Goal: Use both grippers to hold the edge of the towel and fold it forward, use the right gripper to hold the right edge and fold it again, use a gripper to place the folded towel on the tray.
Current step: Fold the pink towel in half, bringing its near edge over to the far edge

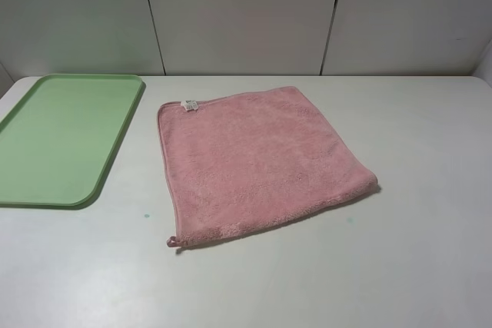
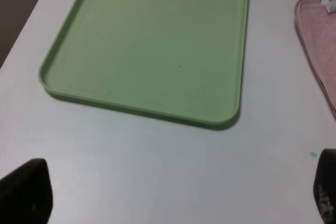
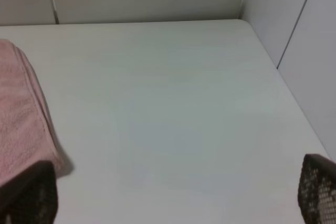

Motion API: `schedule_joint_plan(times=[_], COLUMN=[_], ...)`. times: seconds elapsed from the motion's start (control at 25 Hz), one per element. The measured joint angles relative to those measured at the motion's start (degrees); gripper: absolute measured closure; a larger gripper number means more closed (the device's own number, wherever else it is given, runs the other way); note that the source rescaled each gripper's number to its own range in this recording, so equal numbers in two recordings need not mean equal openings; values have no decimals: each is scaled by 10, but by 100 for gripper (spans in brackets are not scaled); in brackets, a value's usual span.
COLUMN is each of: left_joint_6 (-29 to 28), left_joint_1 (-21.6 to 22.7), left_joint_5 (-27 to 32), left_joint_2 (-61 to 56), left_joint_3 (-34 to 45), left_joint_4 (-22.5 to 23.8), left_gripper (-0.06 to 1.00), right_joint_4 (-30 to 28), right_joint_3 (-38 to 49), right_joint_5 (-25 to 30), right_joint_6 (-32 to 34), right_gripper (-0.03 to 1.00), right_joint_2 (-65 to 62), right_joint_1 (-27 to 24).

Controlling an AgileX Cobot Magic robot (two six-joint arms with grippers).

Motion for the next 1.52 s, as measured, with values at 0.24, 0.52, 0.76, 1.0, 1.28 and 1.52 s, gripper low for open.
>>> schedule_joint_plan(times=[0.24,0.52,0.76,1.0,1.28,1.52], left_joint_6=[0,0,0,0,0,0], left_joint_1=[0,0,0,0,0,0], left_joint_5=[0,0,0,0,0,0], left_joint_2=[0,0,0,0,0,0], left_joint_3=[0,0,0,0,0,0], left_joint_4=[0,0,0,0,0,0], left_gripper=[-5,-5,-5,-5,-5,-5], right_joint_4=[0,0,0,0,0,0], right_joint_3=[0,0,0,0,0,0], right_joint_5=[0,0,0,0,-1,-1], right_joint_6=[0,0,0,0,0,0], right_gripper=[-3,-3,-3,-3,-3,-3], right_joint_2=[0,0,0,0,0,0], right_joint_1=[0,0,0,0,0,0])
